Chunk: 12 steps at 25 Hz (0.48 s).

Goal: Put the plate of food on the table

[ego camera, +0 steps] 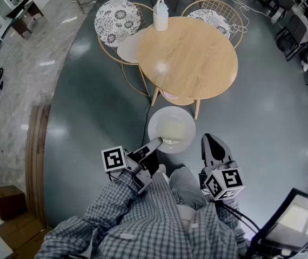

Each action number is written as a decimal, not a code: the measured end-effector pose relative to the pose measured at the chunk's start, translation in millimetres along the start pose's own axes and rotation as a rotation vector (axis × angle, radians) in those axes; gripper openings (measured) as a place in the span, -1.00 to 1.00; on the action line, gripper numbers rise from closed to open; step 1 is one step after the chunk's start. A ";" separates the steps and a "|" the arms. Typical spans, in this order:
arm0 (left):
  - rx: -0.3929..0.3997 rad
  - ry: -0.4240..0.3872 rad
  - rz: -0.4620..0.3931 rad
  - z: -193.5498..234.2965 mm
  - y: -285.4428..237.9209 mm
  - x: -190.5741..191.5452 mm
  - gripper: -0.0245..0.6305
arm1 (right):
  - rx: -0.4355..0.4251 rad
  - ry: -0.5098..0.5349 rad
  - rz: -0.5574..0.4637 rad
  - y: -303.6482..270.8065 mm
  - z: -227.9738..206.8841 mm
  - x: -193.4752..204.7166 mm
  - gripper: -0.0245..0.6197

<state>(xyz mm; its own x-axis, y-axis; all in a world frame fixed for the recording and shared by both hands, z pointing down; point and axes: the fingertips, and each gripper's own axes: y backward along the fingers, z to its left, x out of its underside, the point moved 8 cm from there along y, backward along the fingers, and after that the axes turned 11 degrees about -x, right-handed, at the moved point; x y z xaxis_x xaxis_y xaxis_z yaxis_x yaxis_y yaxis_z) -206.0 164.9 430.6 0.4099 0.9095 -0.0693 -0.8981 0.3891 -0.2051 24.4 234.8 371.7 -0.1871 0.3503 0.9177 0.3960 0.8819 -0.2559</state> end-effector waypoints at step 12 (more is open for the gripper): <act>0.005 -0.006 0.027 -1.9 0.6 -1.4 -0.81 | 0.012 -0.018 0.000 1.7 6.4 4.7 -0.90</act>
<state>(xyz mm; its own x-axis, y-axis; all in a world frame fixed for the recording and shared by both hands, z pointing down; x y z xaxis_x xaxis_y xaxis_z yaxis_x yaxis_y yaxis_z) -206.9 163.6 428.8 0.3843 0.9207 -0.0684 -0.9097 0.3650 -0.1979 18.4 240.0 373.7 -0.2032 0.3554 0.9124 0.3851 0.8857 -0.2593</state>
